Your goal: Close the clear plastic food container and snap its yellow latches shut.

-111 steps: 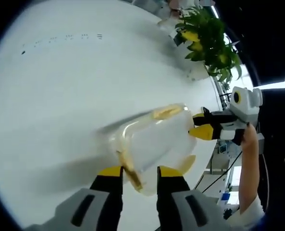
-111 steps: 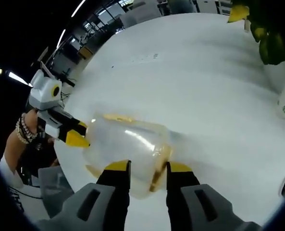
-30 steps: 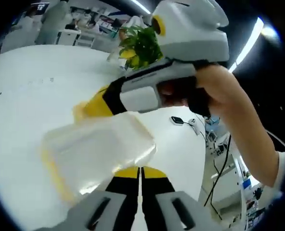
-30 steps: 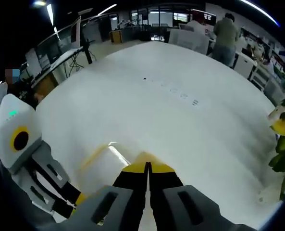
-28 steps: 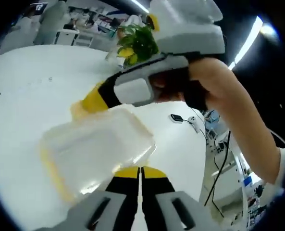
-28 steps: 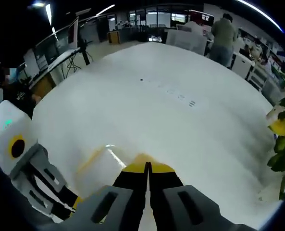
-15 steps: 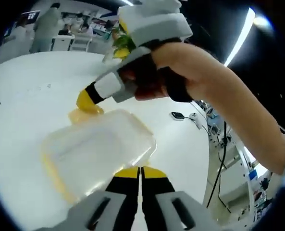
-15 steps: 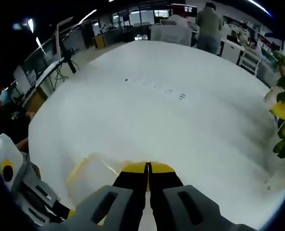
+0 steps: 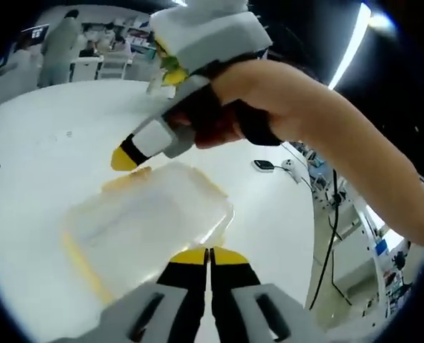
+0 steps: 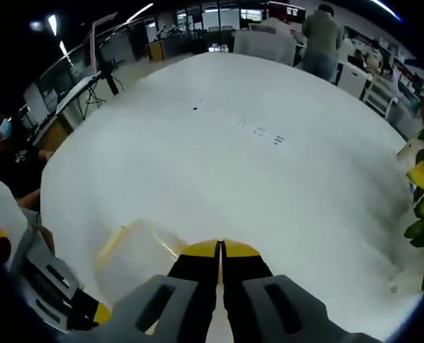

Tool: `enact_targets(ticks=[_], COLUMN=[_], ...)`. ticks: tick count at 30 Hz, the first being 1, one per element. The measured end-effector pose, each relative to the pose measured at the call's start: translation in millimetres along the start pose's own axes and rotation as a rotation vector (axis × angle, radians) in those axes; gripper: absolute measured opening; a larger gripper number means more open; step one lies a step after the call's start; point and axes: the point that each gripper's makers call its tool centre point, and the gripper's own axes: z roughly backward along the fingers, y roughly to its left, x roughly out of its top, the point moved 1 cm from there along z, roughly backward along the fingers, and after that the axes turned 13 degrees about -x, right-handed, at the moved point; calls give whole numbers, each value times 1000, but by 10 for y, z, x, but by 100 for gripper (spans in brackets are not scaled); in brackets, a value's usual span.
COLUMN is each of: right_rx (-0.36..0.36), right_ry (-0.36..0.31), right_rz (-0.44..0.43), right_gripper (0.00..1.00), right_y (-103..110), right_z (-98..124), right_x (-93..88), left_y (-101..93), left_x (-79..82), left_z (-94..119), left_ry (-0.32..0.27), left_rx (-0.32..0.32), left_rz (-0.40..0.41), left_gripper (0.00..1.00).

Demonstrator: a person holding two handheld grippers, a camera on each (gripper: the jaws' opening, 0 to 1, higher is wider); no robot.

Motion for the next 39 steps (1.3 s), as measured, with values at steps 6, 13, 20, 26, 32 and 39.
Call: enact_targets(ticks=[6, 13, 20, 26, 32, 39], right_rx=[128, 189, 223, 286, 307, 306], right_ry=[-38, 21, 101, 175, 221, 281], right_rz=[258, 511, 656, 723, 754, 790], right_gripper=[5, 20, 29, 34, 31, 33], right_y=[107, 44, 86, 220, 256, 312], right_z=[242, 362, 311, 242, 267, 274], right_x=[53, -14, -142, -222, -263, -300], left_y=[-183, -97, -25, 33, 83, 73], left_x=[291, 324, 157, 87, 114, 61], left_z=[70, 108, 16, -31, -28, -51], left_ry=[-55, 76, 190, 227, 229, 270], left_rx=[-87, -31, -6, 8, 19, 52], left_rz=[-182, -479, -600, -631, -651, -783], left_gripper=[4, 22, 30, 29, 28, 28])
